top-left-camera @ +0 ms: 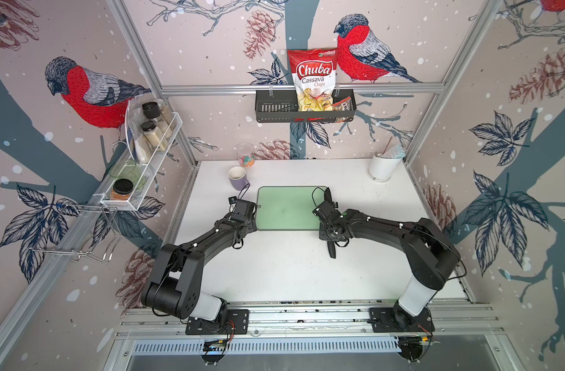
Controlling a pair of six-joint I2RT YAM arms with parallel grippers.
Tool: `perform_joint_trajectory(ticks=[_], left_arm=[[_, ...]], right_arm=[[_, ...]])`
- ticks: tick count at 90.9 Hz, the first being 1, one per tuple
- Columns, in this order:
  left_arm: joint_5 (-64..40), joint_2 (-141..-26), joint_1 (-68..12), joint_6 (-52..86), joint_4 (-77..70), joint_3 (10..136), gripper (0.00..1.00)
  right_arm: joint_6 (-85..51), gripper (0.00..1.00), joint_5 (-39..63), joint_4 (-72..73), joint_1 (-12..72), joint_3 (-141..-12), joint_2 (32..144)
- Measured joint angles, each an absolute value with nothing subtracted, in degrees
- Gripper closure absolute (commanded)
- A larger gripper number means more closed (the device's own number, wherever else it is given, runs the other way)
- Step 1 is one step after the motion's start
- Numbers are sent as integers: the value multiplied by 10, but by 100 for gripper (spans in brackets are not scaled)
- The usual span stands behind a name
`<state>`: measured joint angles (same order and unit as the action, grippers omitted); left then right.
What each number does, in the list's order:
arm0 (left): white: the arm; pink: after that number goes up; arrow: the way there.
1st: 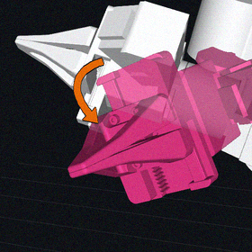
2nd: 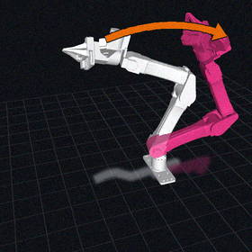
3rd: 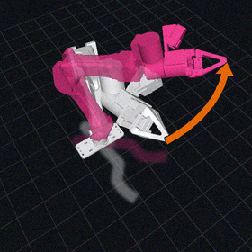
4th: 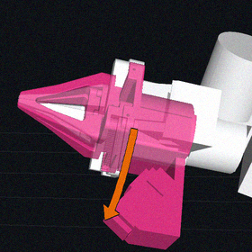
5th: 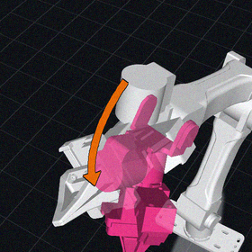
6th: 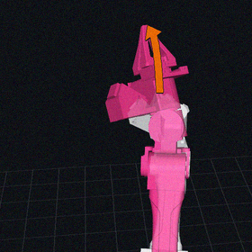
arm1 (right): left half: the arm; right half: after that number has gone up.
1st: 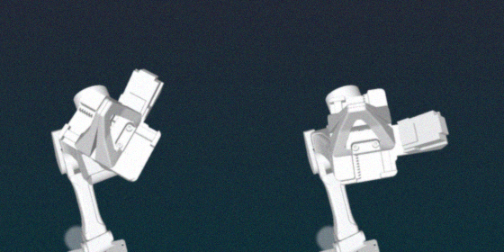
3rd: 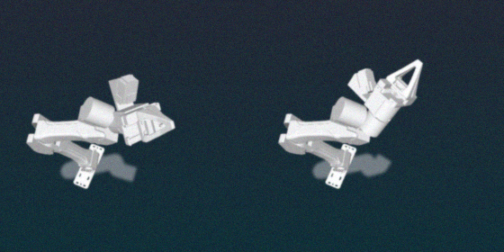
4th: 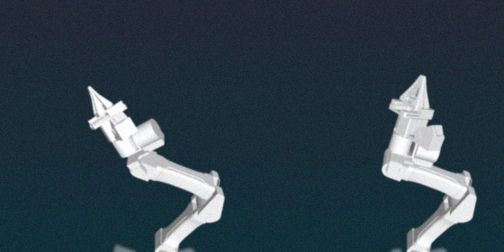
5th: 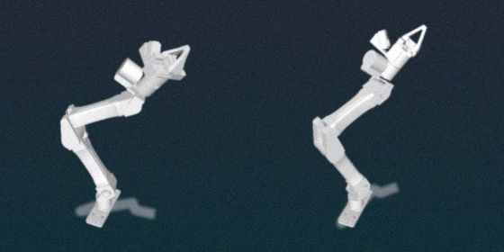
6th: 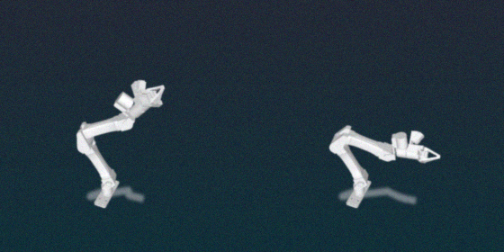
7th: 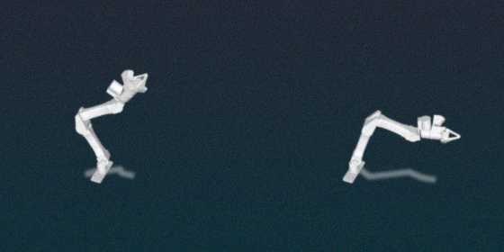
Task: Align the knife with the edge of the cutting board
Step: Place the knife at the edge of the cutting board.
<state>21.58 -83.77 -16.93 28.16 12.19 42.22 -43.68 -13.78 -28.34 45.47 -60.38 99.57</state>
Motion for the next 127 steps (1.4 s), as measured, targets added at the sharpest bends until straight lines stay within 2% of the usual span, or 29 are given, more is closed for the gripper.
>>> perform_joint_trajectory(ticks=[85, 92, 109, 127], left_arm=[[217, -835, -169, 284, 122, 417, 13], [218, -835, -169, 285, 121, 417, 13], [219, -835, -169, 285, 121, 416, 13], [219, -835, -169, 285, 121, 416, 13]], right_arm=[[-466, 100, -147, -258, 461, -609, 1029], [-467, 95, -147, -259, 461, -610, 1030], [-468, 92, -149, -260, 462, -611, 1030], [-470, 80, -150, -257, 462, -609, 1030]])
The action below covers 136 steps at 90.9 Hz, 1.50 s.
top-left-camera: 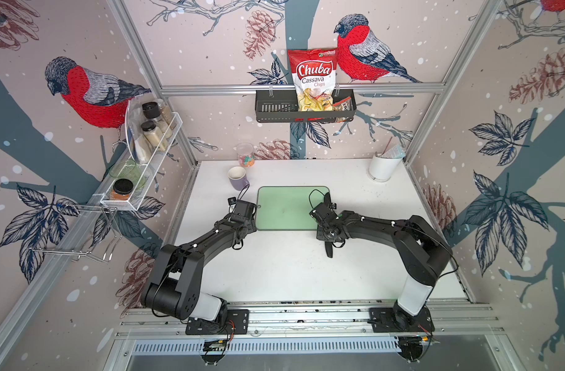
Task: Align the knife with the edge of the cutting board
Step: Place the knife at the edge of the cutting board.
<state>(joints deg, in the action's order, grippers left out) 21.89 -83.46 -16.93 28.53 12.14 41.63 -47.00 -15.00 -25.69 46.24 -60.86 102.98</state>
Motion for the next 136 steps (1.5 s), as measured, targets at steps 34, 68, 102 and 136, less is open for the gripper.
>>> perform_joint_trajectory(ticks=[34, 68, 102, 136], left_arm=[[219, -835, -169, 285, 121, 416, 13], [219, -837, -169, 285, 121, 416, 13], [218, -839, -169, 285, 121, 417, 13], [218, -842, -169, 285, 121, 420, 13]], right_arm=[[-481, 70, -151, -242, 464, -601, 1032], [-486, 63, -149, -225, 465, -592, 1031], [-483, 64, -149, -226, 465, -593, 1032], [-477, 70, -152, -235, 465, -595, 1032]])
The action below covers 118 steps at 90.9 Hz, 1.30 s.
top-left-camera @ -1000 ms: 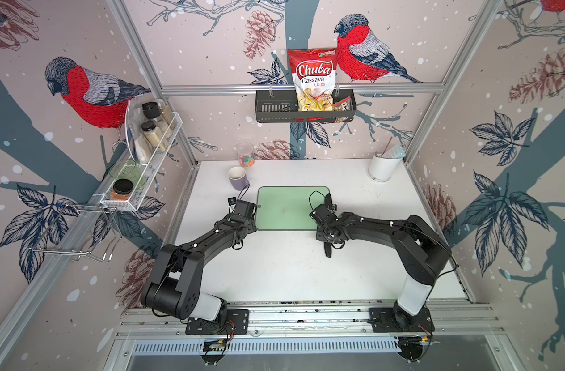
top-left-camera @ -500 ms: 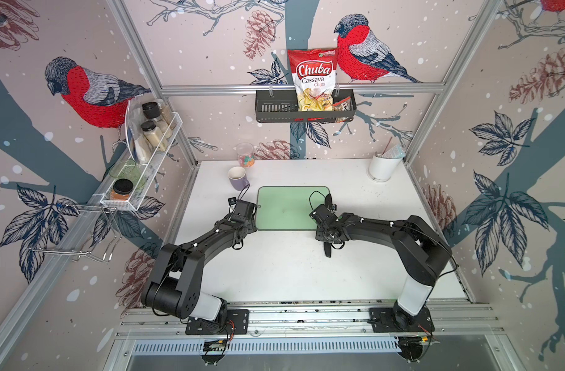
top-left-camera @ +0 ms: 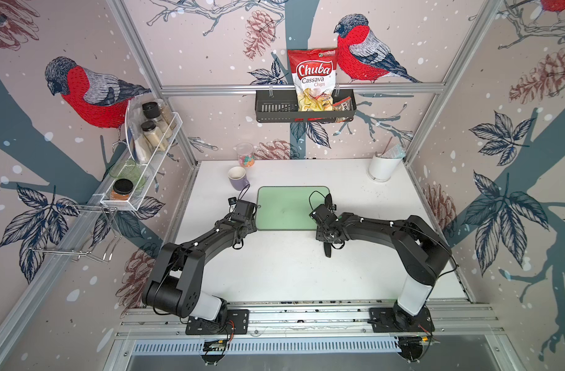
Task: Align the knife with the edge of the cutting board
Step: Place the knife at the edge of the cutting board.
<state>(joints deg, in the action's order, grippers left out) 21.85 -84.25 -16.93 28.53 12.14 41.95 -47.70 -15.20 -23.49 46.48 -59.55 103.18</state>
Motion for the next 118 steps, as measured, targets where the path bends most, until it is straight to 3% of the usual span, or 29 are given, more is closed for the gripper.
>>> perform_joint_trajectory(ticks=[118], left_arm=[[218, -843, -170, 285, 121, 420, 13]], right_arm=[[-451, 70, -160, -273, 476, -620, 1046]])
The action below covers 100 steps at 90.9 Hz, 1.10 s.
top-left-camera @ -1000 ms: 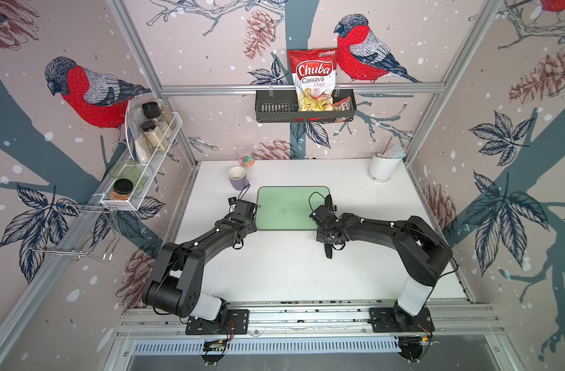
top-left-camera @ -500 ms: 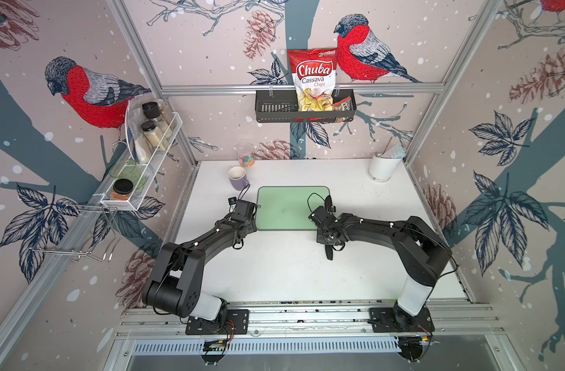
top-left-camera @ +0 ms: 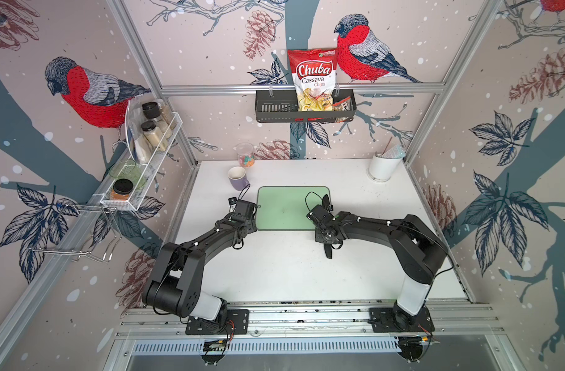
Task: Align the knife with the edge of the cutting board
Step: Place the knife at the edge of the cutting board.
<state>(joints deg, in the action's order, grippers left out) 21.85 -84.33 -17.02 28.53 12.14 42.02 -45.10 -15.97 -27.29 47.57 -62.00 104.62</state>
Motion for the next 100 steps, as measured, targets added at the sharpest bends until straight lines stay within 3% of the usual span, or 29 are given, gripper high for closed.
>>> perform_joint_trajectory(ticks=[100], left_arm=[[219, -850, -173, 285, 122, 424, 13]], right_arm=[[-453, 72, -157, -266, 469, -615, 1043]])
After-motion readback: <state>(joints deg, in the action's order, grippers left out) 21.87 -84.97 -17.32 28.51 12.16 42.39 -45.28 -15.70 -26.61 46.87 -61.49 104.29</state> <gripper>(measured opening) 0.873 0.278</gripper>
